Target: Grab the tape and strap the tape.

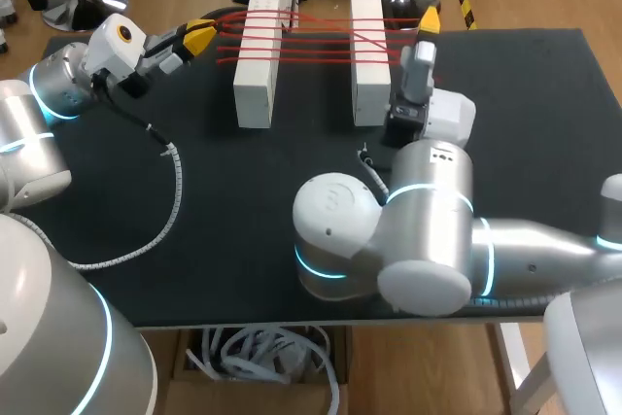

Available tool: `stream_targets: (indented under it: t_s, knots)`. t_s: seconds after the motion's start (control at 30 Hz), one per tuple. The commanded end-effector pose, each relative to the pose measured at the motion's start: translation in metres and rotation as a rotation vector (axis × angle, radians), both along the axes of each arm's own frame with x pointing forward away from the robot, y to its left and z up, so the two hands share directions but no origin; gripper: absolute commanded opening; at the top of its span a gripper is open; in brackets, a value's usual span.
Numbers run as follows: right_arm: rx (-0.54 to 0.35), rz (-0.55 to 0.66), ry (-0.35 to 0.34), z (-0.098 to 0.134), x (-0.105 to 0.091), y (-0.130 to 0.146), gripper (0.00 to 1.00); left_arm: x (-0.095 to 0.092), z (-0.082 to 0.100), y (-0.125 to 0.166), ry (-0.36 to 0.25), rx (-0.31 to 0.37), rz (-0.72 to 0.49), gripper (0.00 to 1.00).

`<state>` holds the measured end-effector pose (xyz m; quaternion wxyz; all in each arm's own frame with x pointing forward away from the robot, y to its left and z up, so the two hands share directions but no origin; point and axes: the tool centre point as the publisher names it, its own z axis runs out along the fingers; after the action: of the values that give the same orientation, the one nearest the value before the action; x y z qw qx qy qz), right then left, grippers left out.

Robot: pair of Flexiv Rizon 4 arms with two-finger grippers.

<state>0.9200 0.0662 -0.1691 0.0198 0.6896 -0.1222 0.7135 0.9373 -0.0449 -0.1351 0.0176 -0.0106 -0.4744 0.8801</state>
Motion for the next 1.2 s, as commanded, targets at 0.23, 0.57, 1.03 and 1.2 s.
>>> stream_targets:
  t_s: [0.23, 0.57, 1.03, 1.2]
  knots:
    - [0.009, -0.004, -0.027, 0.013, 0.011, -0.006, 0.76, 0.000, -0.001, 0.000, -0.001, -0.003, 0.001, 0.00]
    - [0.014, -0.001, -0.026, 0.016, 0.011, -0.010, 0.47, 0.000, -0.001, 0.000, -0.001, -0.003, 0.001, 0.00]
    - [0.035, 0.015, -0.009, 0.021, -0.003, -0.008, 0.47, 0.000, -0.001, 0.000, -0.001, -0.003, 0.001, 0.00]
    - [0.046, 0.008, -0.003, 0.022, -0.004, -0.007, 0.47, 0.000, -0.001, 0.000, -0.001, -0.003, 0.001, 0.00]
